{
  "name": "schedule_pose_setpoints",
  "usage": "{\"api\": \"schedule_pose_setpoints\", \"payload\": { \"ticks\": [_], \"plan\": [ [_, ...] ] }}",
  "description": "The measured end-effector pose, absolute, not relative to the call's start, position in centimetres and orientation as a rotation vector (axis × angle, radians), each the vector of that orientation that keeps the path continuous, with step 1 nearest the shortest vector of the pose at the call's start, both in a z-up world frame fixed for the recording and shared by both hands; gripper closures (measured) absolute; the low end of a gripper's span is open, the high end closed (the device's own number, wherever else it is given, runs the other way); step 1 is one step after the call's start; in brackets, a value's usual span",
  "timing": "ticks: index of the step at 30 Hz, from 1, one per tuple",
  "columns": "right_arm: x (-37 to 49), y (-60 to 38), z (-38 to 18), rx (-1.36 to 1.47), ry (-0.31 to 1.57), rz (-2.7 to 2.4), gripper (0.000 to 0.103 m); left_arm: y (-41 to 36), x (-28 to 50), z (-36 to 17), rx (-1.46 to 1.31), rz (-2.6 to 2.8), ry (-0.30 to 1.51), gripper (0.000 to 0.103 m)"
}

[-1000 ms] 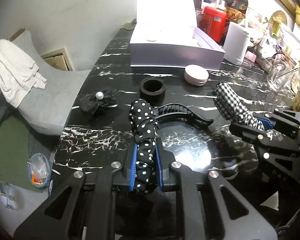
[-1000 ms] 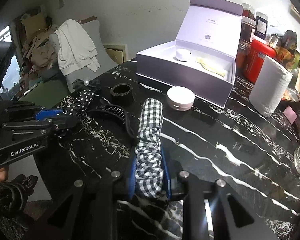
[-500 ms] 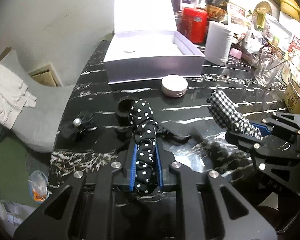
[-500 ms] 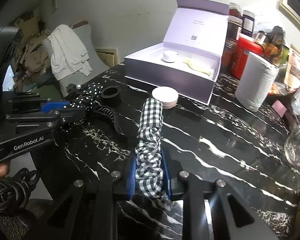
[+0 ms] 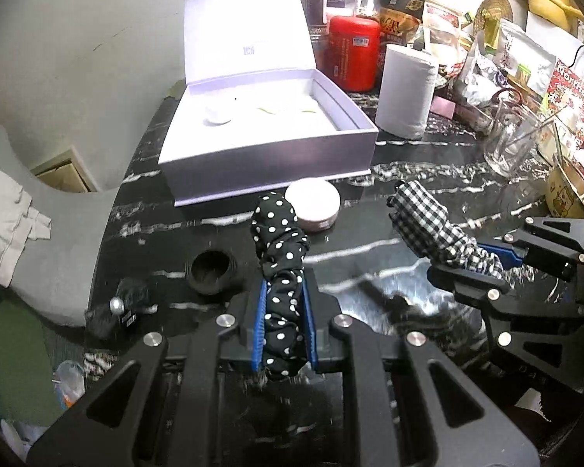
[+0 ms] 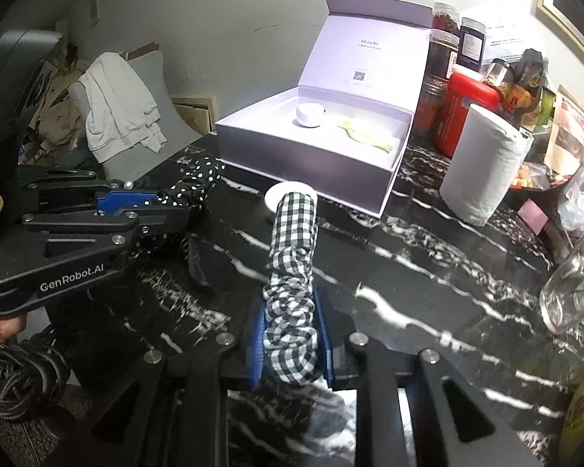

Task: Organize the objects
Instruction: 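Carry the gingham and polka-dot scrunchies in both grippers toward the white box, then lower both scrunchies into the white box beside the cream clip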

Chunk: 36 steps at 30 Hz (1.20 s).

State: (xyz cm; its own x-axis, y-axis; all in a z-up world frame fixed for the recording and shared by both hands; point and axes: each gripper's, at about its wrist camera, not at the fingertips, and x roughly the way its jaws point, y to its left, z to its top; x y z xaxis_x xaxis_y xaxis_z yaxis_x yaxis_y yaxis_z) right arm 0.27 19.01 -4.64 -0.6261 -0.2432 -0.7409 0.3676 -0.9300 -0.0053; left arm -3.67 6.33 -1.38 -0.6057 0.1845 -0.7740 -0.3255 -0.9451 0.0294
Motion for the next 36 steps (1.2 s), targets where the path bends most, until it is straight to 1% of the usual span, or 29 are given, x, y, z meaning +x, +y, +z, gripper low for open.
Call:
{"api": "schedule_pose_setpoints", "payload": {
  "ticks": [11, 15, 36],
  "plan": [
    [-3.5, 19.3, -3.7, 1.133, 0.261, -2.518, 0.081, 7.6, -7.7, -0.9, -1.210, 2.539, 0.275, 0.088],
    [-4.9, 19.5, -3.1, 1.132, 0.253, -2.501, 0.081, 7.9, -9.3, -0.7, -1.214, 2.521, 0.256, 0.088],
    [-13.5, 19.6, -1.2, 1.104, 0.409, -2.513, 0.081, 9.1, -17.1, 0.0, -1.217, 2.505, 0.254, 0.088]
  ]
}}
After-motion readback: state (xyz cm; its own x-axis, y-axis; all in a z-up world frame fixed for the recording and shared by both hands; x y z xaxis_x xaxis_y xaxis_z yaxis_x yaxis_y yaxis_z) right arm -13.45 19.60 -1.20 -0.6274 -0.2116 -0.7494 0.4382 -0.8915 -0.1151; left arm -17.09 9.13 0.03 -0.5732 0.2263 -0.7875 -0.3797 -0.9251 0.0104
